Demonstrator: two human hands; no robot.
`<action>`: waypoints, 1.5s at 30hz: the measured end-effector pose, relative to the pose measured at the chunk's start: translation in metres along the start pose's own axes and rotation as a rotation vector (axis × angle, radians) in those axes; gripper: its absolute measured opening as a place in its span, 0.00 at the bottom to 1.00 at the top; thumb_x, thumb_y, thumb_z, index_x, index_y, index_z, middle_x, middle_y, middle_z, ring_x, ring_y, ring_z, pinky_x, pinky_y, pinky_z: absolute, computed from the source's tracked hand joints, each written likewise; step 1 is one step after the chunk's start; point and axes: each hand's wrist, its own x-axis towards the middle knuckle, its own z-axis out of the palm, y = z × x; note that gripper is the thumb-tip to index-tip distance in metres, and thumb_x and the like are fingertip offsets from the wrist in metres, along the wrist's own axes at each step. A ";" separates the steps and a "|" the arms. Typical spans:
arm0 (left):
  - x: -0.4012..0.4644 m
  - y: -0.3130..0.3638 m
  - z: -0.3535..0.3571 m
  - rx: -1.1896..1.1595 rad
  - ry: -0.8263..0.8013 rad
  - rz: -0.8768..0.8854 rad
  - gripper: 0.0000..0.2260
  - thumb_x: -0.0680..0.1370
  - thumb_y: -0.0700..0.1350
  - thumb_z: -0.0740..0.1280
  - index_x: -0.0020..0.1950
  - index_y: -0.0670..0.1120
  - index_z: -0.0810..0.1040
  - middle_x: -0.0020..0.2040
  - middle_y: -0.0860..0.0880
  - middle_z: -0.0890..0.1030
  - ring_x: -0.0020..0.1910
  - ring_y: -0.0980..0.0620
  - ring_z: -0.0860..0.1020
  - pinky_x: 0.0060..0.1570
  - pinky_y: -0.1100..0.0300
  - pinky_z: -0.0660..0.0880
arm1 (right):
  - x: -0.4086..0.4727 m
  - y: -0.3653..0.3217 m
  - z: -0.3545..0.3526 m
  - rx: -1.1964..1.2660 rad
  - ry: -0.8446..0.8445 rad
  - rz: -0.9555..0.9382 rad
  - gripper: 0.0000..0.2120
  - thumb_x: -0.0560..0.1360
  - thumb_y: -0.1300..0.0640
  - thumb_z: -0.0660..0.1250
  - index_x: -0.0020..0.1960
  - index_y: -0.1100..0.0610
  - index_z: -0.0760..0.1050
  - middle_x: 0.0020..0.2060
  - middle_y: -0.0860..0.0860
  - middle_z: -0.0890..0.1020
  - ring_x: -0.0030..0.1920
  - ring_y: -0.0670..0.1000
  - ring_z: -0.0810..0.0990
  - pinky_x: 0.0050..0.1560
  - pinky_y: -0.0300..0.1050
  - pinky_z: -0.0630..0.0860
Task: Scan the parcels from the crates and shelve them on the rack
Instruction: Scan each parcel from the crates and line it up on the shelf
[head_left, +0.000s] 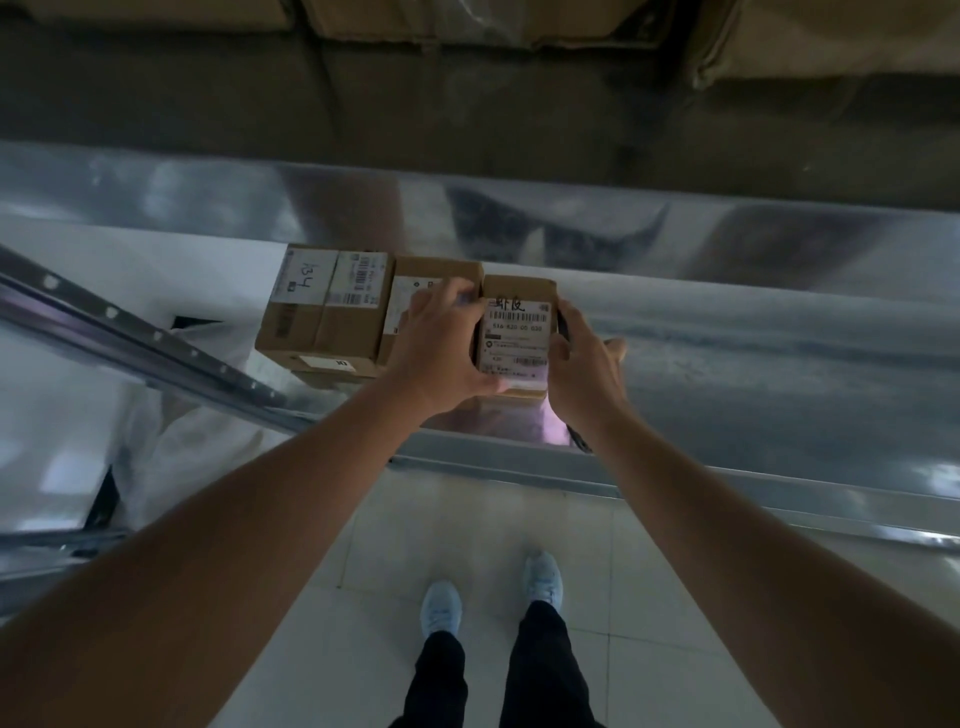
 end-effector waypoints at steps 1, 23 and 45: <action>-0.001 0.000 -0.001 0.009 -0.001 0.004 0.41 0.66 0.60 0.83 0.75 0.47 0.76 0.74 0.47 0.69 0.74 0.43 0.66 0.76 0.39 0.66 | 0.000 0.000 0.001 0.010 0.003 0.000 0.24 0.88 0.51 0.49 0.79 0.31 0.60 0.62 0.55 0.73 0.45 0.46 0.67 0.41 0.41 0.68; -0.046 0.050 -0.037 0.113 -0.041 -0.025 0.35 0.79 0.50 0.73 0.84 0.48 0.63 0.81 0.41 0.63 0.78 0.37 0.67 0.74 0.40 0.70 | -0.070 -0.013 -0.079 -0.338 0.021 -0.321 0.23 0.86 0.40 0.47 0.81 0.32 0.54 0.61 0.59 0.77 0.57 0.63 0.76 0.58 0.65 0.77; -0.206 0.226 -0.104 0.256 0.076 0.396 0.28 0.87 0.60 0.56 0.85 0.48 0.63 0.85 0.45 0.61 0.82 0.41 0.63 0.79 0.42 0.63 | -0.331 0.023 -0.244 -0.443 0.414 -0.224 0.23 0.88 0.44 0.53 0.82 0.35 0.56 0.69 0.60 0.73 0.64 0.66 0.72 0.62 0.64 0.73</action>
